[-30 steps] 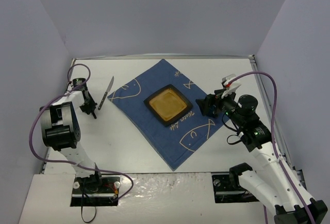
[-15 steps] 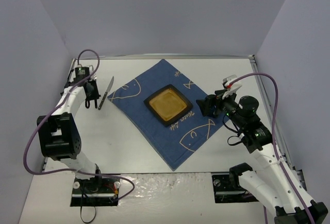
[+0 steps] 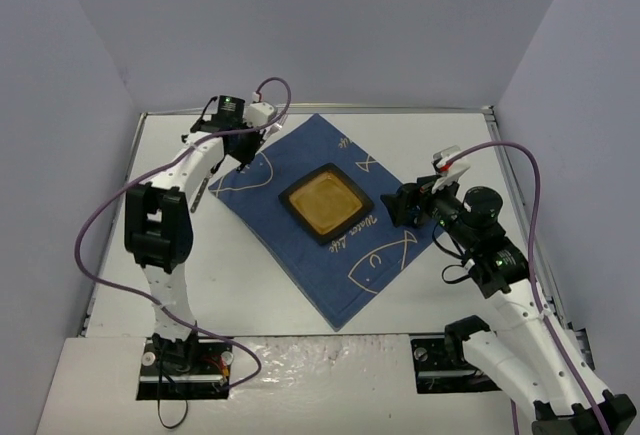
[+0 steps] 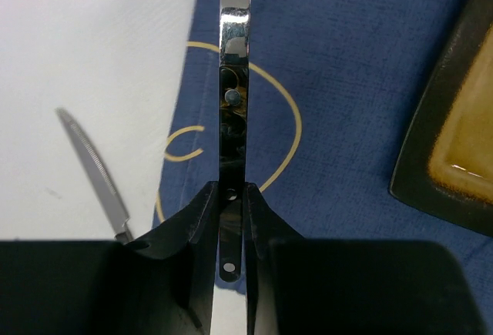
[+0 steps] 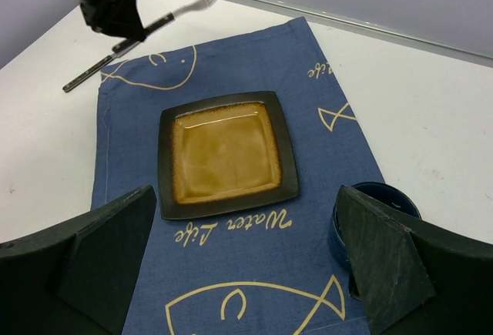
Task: Set the dinner table for one person
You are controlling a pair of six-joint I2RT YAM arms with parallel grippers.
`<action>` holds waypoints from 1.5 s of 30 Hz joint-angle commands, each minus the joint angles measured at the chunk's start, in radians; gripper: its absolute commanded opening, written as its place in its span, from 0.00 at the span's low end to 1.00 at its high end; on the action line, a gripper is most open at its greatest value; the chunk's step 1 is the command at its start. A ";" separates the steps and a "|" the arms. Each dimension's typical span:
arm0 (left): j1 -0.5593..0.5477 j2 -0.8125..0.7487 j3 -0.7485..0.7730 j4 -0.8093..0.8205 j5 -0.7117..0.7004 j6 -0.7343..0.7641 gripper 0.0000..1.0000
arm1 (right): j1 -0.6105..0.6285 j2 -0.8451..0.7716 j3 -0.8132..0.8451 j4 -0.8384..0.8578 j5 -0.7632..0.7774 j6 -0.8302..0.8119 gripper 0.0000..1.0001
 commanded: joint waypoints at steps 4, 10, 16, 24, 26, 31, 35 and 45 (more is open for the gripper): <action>-0.025 0.095 0.148 -0.009 0.095 0.082 0.00 | 0.003 -0.035 0.031 0.017 0.000 0.006 1.00; -0.038 0.140 0.157 0.030 0.108 0.047 0.00 | 0.003 -0.047 0.028 -0.004 0.017 0.013 1.00; -0.040 0.156 0.117 0.065 0.118 0.048 0.00 | 0.003 -0.052 0.038 -0.020 0.014 0.024 1.00; -0.049 0.180 0.099 0.055 0.120 0.065 0.00 | 0.003 -0.059 0.037 -0.031 0.031 0.021 1.00; -0.049 0.186 0.096 0.045 0.113 0.066 0.00 | 0.003 -0.057 0.037 -0.033 0.030 0.023 1.00; -0.049 0.189 0.078 0.047 0.101 0.071 0.00 | 0.003 -0.056 0.040 -0.034 0.027 0.023 1.00; -0.051 0.189 0.068 0.045 0.092 0.072 0.00 | 0.003 -0.056 0.040 -0.035 0.027 0.021 1.00; -0.051 0.212 0.073 0.047 0.078 0.078 0.00 | 0.003 -0.058 0.035 -0.038 0.025 0.022 1.00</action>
